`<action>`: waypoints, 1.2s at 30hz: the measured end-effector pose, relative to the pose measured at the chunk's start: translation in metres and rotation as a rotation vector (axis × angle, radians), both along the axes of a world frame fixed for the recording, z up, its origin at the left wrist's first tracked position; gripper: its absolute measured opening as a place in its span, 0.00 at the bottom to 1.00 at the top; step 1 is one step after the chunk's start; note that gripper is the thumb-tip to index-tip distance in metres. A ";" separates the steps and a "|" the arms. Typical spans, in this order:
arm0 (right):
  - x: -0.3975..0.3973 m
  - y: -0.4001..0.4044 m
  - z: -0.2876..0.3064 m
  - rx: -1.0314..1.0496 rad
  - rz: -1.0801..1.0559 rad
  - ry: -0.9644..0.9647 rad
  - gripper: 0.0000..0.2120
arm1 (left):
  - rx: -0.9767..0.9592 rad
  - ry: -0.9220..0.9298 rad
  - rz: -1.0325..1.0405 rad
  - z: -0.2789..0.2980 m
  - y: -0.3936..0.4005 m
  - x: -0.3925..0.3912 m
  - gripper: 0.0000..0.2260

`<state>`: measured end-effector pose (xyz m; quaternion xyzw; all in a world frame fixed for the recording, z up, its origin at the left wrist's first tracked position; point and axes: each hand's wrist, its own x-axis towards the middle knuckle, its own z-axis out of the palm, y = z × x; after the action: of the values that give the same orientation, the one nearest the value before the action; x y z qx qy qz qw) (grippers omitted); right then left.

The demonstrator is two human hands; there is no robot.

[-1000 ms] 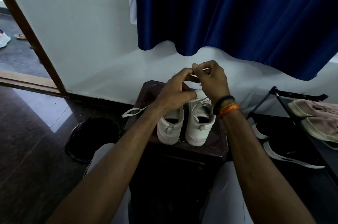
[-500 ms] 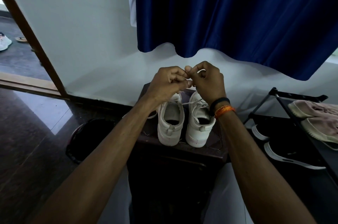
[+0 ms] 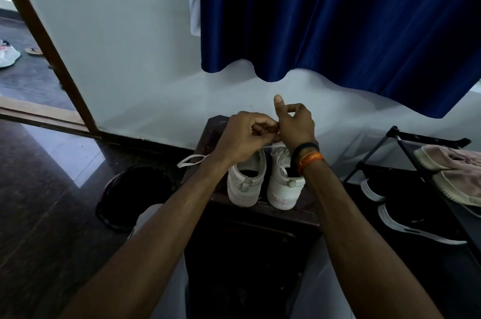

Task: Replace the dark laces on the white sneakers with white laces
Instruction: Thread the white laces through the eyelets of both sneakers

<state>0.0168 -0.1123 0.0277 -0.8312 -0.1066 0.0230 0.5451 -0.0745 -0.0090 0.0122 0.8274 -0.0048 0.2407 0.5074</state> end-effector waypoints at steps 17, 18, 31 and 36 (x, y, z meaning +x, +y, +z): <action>-0.001 0.011 -0.009 0.079 -0.222 0.086 0.20 | 0.380 -0.230 0.070 -0.012 0.002 0.000 0.07; -0.001 0.011 -0.009 0.087 -0.232 0.083 0.21 | 0.364 -0.236 0.073 -0.013 0.001 0.000 0.06; -0.006 0.019 0.001 0.130 -0.073 0.310 0.27 | 0.522 -0.400 0.197 -0.020 -0.002 0.003 0.03; -0.002 0.017 -0.001 0.231 0.071 0.406 0.29 | 0.474 -0.340 0.193 -0.017 -0.005 0.002 0.04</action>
<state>0.0151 -0.0954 0.0267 -0.7374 -0.0260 0.1964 0.6457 -0.0725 -0.0141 -0.0045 0.8673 -0.0671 0.4148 0.2669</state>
